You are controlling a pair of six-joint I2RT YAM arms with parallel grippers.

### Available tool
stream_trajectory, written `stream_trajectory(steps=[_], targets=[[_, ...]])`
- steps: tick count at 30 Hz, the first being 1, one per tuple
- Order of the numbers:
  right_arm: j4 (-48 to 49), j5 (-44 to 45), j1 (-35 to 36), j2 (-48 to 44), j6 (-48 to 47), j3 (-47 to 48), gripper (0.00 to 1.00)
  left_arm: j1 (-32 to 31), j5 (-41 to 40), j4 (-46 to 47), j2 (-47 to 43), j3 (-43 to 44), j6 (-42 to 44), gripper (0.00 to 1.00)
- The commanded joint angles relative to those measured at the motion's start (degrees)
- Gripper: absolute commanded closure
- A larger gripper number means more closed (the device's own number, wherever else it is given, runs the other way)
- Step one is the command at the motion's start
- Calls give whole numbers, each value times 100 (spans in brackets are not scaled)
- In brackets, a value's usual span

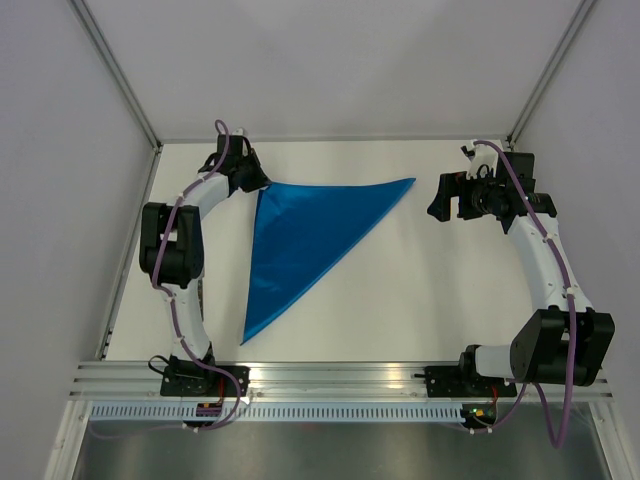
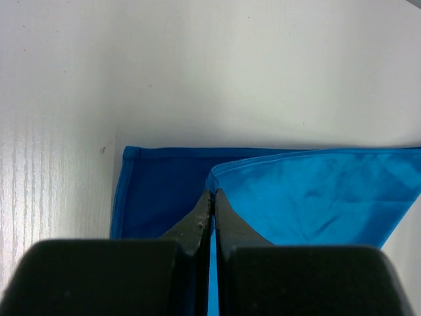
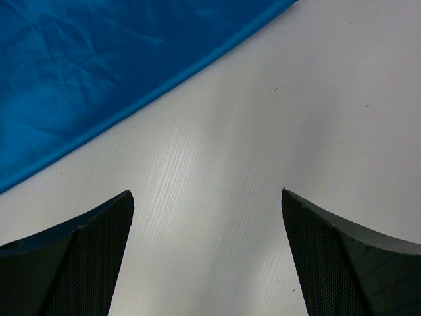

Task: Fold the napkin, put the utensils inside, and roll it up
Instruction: Fold the napkin

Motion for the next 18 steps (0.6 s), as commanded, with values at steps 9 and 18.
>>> stream_trajectory(steps=[9, 18], targets=[[-70, -31, 3, 13, -75, -2, 2, 74, 99, -97, 221, 300, 74, 98], [-79, -31, -6, -4, -92, -11, 2, 74, 125, -106, 388, 414, 100, 98]])
